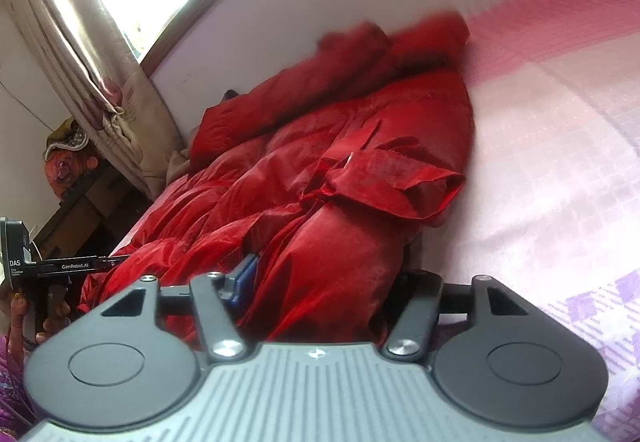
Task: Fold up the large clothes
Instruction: 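Open the left tool off the hem while the right tool keeps holding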
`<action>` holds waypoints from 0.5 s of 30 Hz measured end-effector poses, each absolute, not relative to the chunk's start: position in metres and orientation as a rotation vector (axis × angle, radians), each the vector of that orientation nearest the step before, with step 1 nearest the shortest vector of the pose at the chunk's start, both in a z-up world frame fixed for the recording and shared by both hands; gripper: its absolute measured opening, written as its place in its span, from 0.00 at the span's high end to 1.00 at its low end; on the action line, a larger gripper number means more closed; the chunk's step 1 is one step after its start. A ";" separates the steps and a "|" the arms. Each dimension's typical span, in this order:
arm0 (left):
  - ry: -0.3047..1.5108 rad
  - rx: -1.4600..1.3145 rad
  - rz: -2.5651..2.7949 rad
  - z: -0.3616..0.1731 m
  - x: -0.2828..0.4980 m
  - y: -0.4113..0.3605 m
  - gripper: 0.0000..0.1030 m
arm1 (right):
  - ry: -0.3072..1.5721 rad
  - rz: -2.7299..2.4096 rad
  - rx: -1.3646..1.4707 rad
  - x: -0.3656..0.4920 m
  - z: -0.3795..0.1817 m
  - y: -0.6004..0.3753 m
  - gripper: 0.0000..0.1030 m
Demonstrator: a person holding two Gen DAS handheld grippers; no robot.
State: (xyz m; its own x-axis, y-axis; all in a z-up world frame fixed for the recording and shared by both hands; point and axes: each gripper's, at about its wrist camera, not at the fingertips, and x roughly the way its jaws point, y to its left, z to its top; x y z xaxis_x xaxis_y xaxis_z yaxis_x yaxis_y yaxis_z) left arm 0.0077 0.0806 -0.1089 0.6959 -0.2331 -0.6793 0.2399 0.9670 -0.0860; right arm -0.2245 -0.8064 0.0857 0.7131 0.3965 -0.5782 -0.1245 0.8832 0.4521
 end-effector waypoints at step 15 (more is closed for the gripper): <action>0.794 -0.102 -0.285 -0.117 0.006 0.116 0.06 | 0.729 0.327 0.368 -0.222 0.085 -0.801 0.35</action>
